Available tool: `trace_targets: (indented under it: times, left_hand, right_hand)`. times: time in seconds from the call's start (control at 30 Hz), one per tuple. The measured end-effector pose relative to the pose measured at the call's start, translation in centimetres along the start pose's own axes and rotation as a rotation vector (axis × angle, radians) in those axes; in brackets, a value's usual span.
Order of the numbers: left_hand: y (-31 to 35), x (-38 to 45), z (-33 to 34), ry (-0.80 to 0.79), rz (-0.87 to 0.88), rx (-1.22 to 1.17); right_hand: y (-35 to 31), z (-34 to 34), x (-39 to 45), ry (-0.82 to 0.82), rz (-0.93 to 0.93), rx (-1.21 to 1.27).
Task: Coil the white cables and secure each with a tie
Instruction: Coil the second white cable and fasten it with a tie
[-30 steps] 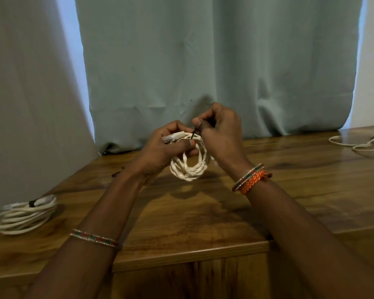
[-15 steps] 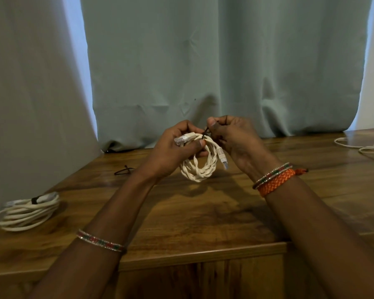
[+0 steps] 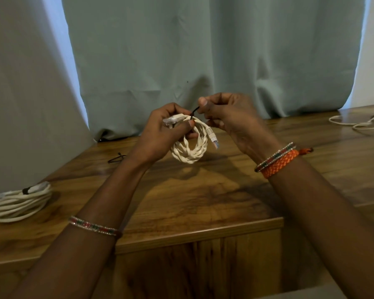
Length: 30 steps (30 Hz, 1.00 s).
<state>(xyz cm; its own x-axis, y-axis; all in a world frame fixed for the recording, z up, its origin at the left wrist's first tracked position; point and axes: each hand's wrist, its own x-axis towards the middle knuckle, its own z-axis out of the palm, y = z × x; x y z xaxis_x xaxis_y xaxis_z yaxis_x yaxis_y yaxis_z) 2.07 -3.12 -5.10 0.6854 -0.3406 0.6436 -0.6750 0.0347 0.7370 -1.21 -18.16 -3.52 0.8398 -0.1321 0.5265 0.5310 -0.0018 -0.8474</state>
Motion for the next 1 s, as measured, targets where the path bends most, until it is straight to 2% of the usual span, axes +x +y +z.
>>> trace_targets:
  times: [0.27, 0.37, 0.43, 0.5, 0.63, 0.83, 1.0]
  left_hand:
    - [0.0, 0.1, -0.2, 0.005, 0.016, 0.022]
    - [0.3, -0.1, -0.1, -0.010, 0.017, 0.012]
    - [0.4, -0.2, -0.1, -0.013, 0.024, -0.005]
    - [0.4, -0.2, 0.0, -0.019, 0.025, -0.015]
    - [0.5, -0.3, 0.0, -0.061, 0.034, -0.005]
    - [0.7, -0.3, 0.0, -0.066, 0.043, -0.009]
    - [0.5, -0.3, 0.1, -0.083, 0.031, -0.001]
  right_hand:
    - [-1.1, -0.7, -0.7, -0.135, -0.237, -0.433]
    - [-0.9, -0.8, -0.3, -0.051, -0.309, -0.567]
    - [-0.6, -0.9, 0.1, 0.028, -0.303, -0.535]
    - [-0.4, -1.1, 0.2, 0.033, -0.246, -0.462]
    - [-0.7, -1.2, -0.2, -0.119, -0.195, -0.305]
    - [-1.5, -2.0, 0.0, -0.254, -0.182, -0.297]
    - [-1.6, -2.1, 0.0, -0.290, -0.177, -0.325]
